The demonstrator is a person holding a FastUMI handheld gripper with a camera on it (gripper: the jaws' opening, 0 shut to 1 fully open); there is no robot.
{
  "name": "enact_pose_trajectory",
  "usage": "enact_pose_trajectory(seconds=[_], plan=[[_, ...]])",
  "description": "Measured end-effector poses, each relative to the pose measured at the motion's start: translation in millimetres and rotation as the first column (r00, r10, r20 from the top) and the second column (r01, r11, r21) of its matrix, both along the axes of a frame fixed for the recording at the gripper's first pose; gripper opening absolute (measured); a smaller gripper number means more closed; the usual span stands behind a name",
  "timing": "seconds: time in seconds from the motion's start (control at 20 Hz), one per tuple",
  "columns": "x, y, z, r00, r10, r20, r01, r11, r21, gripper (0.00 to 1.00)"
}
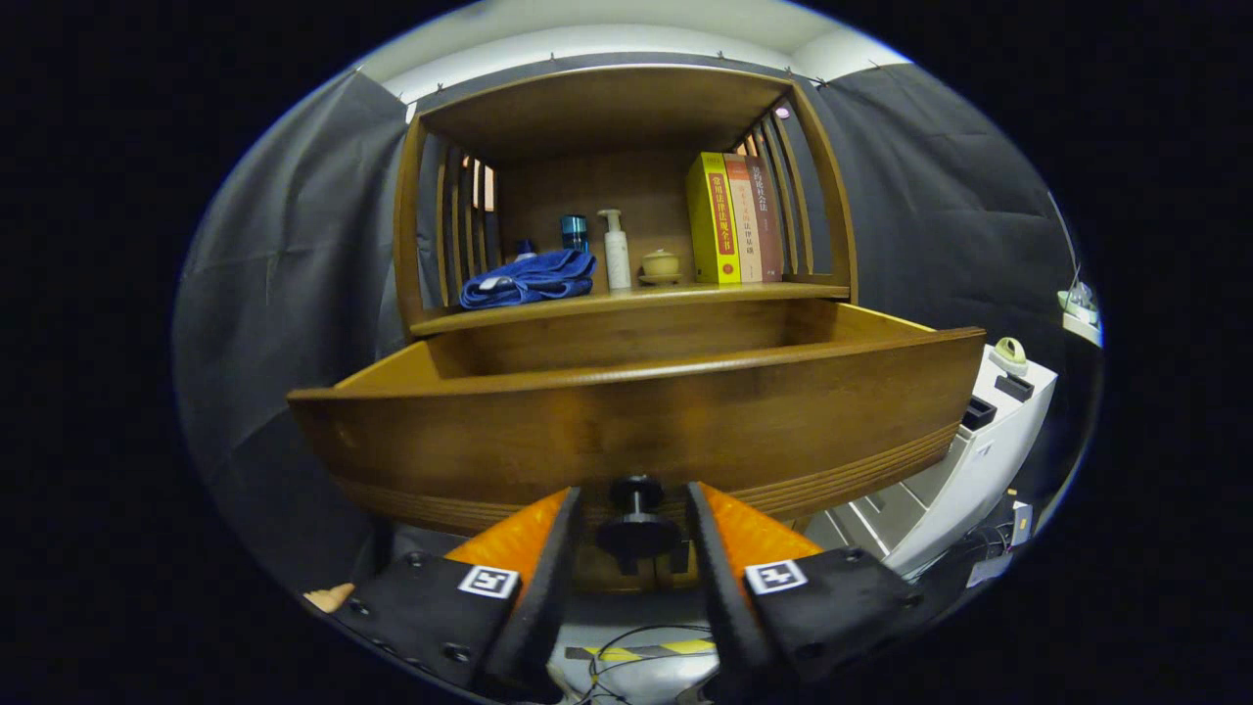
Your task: Pull open the drawer, take out the items inside it, and place them on the countertop above the cabinet.
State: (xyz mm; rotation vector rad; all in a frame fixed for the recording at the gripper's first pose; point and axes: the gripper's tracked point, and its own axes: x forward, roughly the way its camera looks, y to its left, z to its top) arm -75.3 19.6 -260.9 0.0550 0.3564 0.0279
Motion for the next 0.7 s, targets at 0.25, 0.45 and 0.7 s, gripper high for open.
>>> enact_pose_trajectory(seconds=[0.25, 0.45, 0.7], plan=[[6.4, -9.4, 58.2, 0.999, 0.038, 0.001, -0.038, 0.999, -0.004, 0.98], [37.3, -13.2, 103.0, 0.993, 0.121, -0.015, -0.122, 0.989, -0.084, 0.99], [75.7, -2.1, 124.0, 0.938, 0.32, -0.135, -0.345, 0.905, -0.249, 0.99]])
